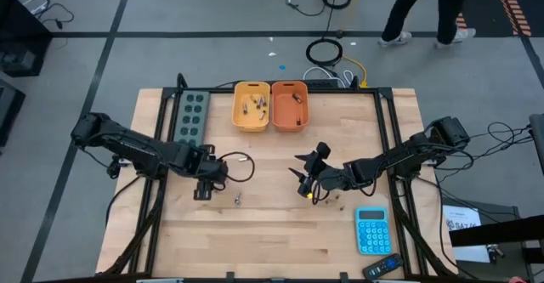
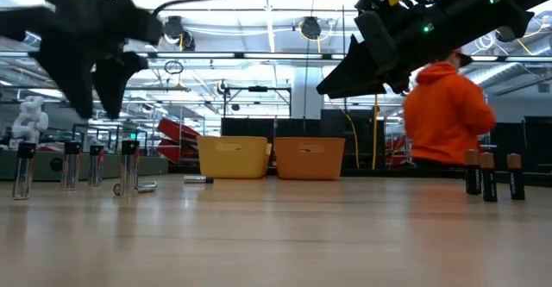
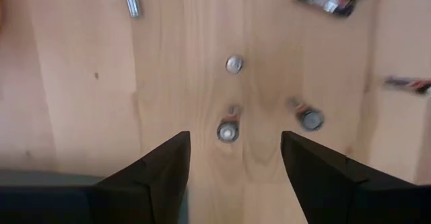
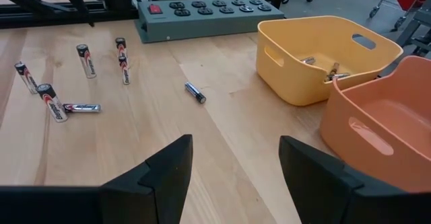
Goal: Sort batteries
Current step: Put the silver battery into the yellow bin
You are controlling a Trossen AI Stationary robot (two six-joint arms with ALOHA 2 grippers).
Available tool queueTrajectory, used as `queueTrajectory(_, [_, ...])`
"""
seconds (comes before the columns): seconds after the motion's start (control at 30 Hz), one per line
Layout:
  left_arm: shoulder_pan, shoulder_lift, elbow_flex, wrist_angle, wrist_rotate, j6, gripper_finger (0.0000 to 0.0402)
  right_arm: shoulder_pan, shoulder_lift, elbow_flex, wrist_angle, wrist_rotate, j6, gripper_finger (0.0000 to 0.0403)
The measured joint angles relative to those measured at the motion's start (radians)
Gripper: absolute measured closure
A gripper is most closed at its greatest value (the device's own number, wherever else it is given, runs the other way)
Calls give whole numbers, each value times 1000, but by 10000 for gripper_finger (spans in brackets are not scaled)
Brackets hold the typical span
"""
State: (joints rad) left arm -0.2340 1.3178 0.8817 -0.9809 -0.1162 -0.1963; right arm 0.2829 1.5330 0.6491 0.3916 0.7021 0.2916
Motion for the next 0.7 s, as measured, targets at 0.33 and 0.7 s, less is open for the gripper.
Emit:
queueTrajectory(0.33, [5, 0, -126, 139, 33, -8, 159, 0, 0, 0, 0, 0, 0, 190])
queueTrajectory(0.7, [5, 0, -183, 240, -2, -4, 177, 0, 0, 0, 0, 0, 0, 190])
